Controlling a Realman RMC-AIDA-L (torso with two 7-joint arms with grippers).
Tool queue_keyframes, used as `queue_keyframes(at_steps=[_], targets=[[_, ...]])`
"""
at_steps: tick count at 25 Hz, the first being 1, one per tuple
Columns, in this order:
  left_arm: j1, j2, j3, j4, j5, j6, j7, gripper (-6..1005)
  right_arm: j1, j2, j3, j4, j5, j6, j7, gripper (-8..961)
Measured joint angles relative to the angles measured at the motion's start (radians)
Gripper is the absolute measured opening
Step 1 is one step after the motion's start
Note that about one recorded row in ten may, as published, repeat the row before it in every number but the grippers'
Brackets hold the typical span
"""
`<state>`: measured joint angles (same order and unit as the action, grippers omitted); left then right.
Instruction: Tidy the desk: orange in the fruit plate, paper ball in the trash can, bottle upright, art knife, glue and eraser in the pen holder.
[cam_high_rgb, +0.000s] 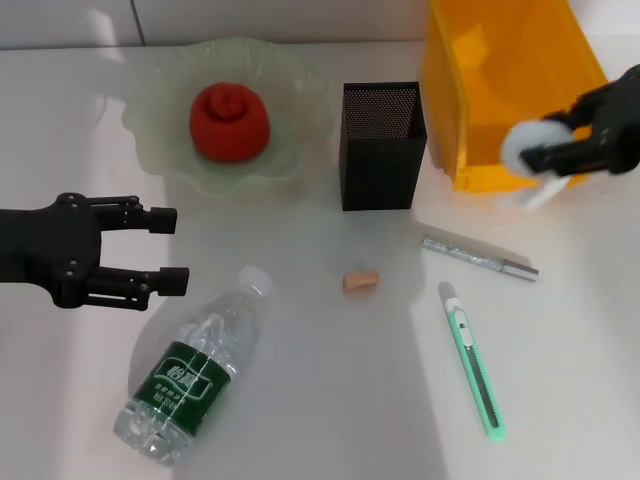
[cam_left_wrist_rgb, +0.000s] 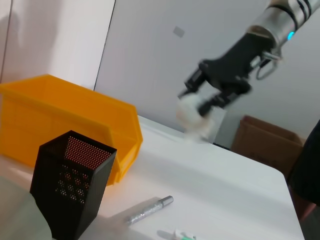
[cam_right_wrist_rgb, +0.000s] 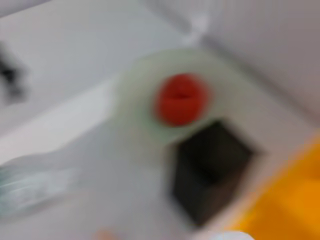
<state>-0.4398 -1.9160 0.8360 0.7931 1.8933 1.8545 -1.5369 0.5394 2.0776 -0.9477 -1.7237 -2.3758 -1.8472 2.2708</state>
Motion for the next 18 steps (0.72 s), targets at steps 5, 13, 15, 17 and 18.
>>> queue_keyframes(at_steps=[5, 13, 15, 17, 18], targets=[[-0.006, 0.0, 0.0, 0.0, 0.0, 0.0, -0.004, 786, -0.056, 0.002, 0.118, 0.015, -0.111, 0.312, 0.001, 468], [-0.008, -0.006, 0.0, 0.0, 0.0, -0.005, -0.005, 781, -0.053, -0.009, 0.138, 0.304, 0.086, 0.635, -0.063, 487], [-0.008, -0.007, 0.0, 0.0, 0.001, -0.006, -0.005, 780, -0.028, -0.017, 0.139, 0.371, 0.104, 0.674, -0.081, 497], [-0.007, -0.007, 0.0, 0.0, 0.001, -0.006, -0.005, 779, 0.013, -0.026, 0.139, 0.462, 0.111, 0.704, -0.094, 508], [-0.007, -0.007, 0.0, 0.0, 0.001, -0.006, -0.006, 779, 0.013, -0.026, 0.139, 0.462, 0.111, 0.704, -0.094, 513]])
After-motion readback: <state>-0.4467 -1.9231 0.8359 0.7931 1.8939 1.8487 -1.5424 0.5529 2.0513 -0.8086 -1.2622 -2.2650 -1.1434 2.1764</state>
